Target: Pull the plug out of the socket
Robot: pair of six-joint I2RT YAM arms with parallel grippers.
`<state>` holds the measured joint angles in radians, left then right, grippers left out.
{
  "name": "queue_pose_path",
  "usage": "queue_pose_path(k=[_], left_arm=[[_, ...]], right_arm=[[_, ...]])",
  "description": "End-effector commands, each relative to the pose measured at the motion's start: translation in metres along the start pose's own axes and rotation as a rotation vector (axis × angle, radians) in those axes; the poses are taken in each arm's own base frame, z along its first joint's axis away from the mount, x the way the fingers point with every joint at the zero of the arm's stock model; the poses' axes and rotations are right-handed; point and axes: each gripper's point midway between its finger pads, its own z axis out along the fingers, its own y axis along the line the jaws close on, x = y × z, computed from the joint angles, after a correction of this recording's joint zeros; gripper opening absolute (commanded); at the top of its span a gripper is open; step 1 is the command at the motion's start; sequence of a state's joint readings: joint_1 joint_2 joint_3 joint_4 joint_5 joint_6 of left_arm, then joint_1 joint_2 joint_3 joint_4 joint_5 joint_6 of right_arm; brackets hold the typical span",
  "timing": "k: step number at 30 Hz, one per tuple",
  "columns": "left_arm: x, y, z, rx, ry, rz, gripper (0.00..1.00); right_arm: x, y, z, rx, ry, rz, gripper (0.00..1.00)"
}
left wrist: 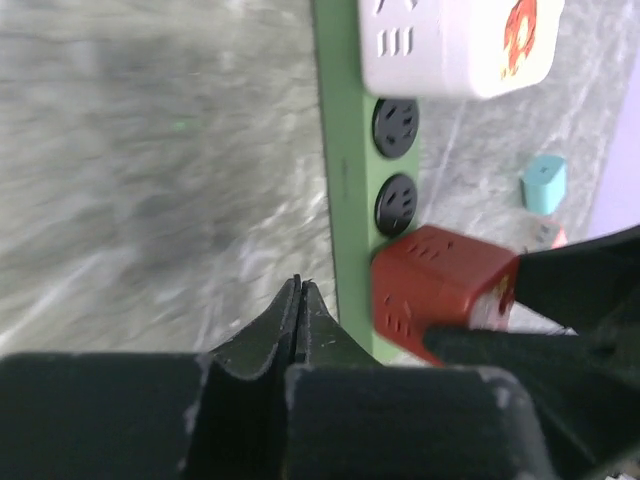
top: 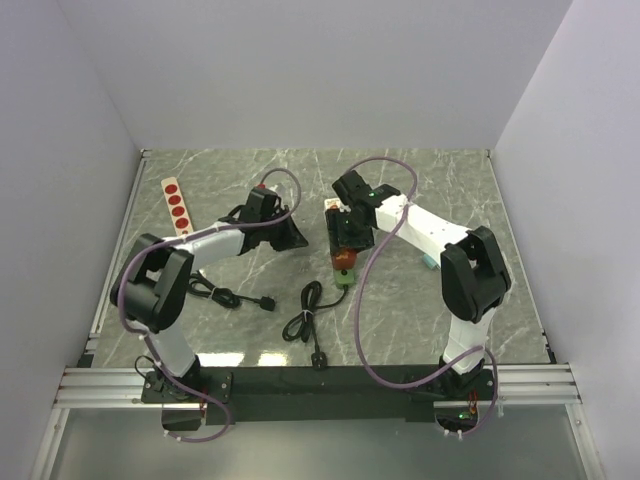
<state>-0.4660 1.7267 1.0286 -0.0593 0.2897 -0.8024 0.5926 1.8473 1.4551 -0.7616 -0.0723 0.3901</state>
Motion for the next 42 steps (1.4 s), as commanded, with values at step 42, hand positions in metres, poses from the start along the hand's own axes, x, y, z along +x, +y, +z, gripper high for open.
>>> queue_pose_path(k=[42], left_arm=[[0.131,0.047,0.132,0.027,0.367,-0.124,0.01]], right_arm=[[-0.037,-0.003,-0.064,-0.039,-0.219,0.169,0.0]])
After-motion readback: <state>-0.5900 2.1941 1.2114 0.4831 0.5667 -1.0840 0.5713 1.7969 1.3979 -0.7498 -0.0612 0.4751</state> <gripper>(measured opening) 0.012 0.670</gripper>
